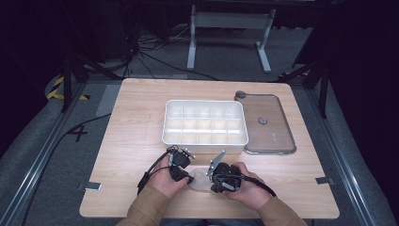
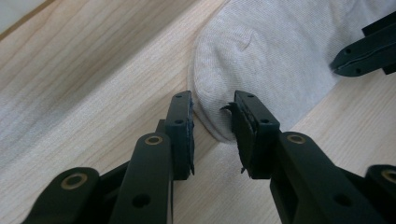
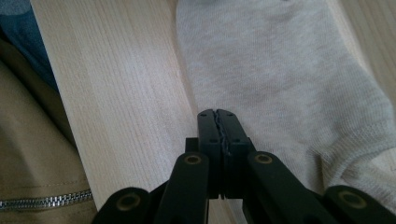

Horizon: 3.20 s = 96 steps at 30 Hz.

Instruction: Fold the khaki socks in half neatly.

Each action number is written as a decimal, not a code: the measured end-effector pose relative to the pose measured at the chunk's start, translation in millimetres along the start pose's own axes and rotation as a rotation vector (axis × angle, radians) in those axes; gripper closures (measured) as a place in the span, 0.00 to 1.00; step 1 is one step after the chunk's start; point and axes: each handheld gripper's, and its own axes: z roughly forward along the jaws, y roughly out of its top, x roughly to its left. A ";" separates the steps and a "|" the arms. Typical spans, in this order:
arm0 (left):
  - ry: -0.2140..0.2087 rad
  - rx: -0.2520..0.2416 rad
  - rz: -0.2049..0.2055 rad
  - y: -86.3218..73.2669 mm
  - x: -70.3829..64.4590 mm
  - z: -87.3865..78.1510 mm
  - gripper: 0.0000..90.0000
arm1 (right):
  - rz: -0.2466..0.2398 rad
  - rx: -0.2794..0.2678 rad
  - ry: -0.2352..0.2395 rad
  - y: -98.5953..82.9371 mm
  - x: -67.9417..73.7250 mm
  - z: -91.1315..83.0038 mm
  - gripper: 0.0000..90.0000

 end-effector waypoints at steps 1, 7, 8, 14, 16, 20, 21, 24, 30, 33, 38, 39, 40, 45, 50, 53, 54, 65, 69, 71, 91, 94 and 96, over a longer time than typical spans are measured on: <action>0.007 0.007 0.004 0.5 -2.5 0.3 0.77 | 0.001 0.001 0.000 0.0 0.1 0.0 1.00; -0.011 0.013 -0.005 0.7 -7.3 1.8 0.91 | 0.000 0.001 -0.001 0.1 0.2 0.1 1.00; -0.011 0.013 -0.005 0.7 -7.3 1.8 0.94 | 0.001 -0.001 -0.002 0.1 0.5 0.3 1.00; -0.022 0.002 0.001 0.5 -6.1 -0.4 0.95 | -0.002 -0.002 -0.004 0.0 0.6 0.2 1.00; -0.024 -0.010 -0.003 0.4 -6.2 -3.3 0.95 | -0.002 -0.002 -0.003 -0.1 0.6 0.2 1.00; -0.039 -0.038 0.003 0.8 -7.7 -9.5 0.95 | -0.005 -0.002 -0.007 -0.1 1.0 0.2 1.00; -0.042 -0.048 0.008 1.0 -8.1 -11.2 0.95 | -0.005 -0.002 -0.008 -0.1 1.2 0.2 1.00; -0.054 -0.069 0.009 1.4 -9.9 -17.6 0.95 | -0.004 -0.002 -0.009 -0.3 1.4 0.2 1.00; -0.101 -0.147 0.034 1.8 -12.3 -31.0 0.95 | 0.000 -0.005 -0.002 -1.2 0.7 0.1 1.00; -0.120 -0.176 0.043 2.4 -13.2 -35.3 0.95 | 0.001 -0.009 0.003 -1.9 0.1 -0.1 1.00; -0.118 -0.173 0.051 3.3 -15.0 -36.0 0.96 | -0.001 -0.012 0.003 -2.4 0.1 -0.2 1.00; -0.118 -0.172 0.050 3.4 -15.1 -36.1 0.96 | -0.001 -0.012 0.001 -2.5 0.2 -0.2 1.00; -0.119 -0.175 0.052 3.5 -15.2 -36.0 0.96 | 0.000 -0.013 0.000 -2.6 0.2 -0.2 1.00; -0.124 -0.177 0.052 4.0 -15.9 -36.4 0.96 | -0.009 -0.019 -0.010 -2.9 2.0 -0.5 1.00; -0.128 -0.154 0.051 4.4 -15.4 -39.8 0.96 | 0.021 -0.080 -0.022 -8.2 -3.6 -17.6 1.00; -0.128 -0.148 0.055 5.0 -14.7 -41.2 0.96 | 0.066 -0.088 -0.045 -17.3 -14.3 -28.8 1.00; -0.129 -0.150 0.055 5.2 -14.5 -41.4 0.96 | 0.087 -0.087 -0.048 -21.2 -18.4 -31.1 1.00; -0.126 -0.117 0.059 8.4 -13.7 -44.0 0.96 | 0.228 -0.024 -0.062 -52.9 -49.4 -33.9 0.99; -0.125 -0.109 0.062 9.3 -14.1 -43.6 0.96 | 0.235 -0.009 -0.063 -54.3 -51.1 -27.9 1.00; -0.125 -0.110 0.066 9.6 -13.8 -43.4 0.96 | 0.235 -0.011 -0.066 -54.5 -50.7 -27.7 1.00; -0.126 -0.127 0.093 12.2 -23.8 -46.0 0.95 | 0.201 -0.054 -0.052 -34.7 -28.4 -15.5 0.99; -0.127 -0.122 0.110 14.8 -29.3 -43.4 0.95 | 0.208 -0.066 -0.052 -31.8 -25.2 -13.4 0.99; -0.129 -0.125 0.116 16.0 -31.4 -41.9 0.95 | 0.211 -0.072 -0.051 -31.4 -24.8 -12.9 0.99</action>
